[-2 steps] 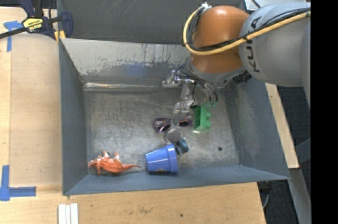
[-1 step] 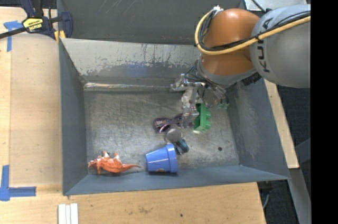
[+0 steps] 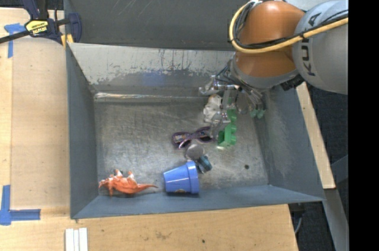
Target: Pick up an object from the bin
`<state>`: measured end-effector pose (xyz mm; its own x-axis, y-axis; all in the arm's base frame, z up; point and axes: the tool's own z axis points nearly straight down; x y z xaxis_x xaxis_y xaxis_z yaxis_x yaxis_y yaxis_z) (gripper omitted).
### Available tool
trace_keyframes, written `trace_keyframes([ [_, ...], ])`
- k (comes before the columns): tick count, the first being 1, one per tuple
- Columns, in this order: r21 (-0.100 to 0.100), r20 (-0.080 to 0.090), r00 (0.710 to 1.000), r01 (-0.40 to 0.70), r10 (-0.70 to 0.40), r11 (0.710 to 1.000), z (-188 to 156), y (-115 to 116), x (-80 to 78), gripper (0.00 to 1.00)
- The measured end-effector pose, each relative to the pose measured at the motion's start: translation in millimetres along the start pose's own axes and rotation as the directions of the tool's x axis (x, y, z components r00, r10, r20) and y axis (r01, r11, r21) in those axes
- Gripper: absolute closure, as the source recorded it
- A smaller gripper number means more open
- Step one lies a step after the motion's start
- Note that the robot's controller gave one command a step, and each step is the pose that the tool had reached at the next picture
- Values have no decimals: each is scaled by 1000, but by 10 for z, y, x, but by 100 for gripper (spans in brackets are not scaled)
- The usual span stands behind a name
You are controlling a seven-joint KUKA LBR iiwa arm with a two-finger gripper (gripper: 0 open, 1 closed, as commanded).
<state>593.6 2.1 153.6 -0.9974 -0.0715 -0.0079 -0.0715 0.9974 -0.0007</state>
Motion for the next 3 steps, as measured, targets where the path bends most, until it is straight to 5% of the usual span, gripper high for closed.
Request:
trace_keyframes([
  [1,-1,2,996,-84,84,996,593,35,62,0],
  [2,-2,22,997,-79,79,997,754,30,87,100],
  [3,-2,22,997,-79,79,997,754,30,87,100],
])
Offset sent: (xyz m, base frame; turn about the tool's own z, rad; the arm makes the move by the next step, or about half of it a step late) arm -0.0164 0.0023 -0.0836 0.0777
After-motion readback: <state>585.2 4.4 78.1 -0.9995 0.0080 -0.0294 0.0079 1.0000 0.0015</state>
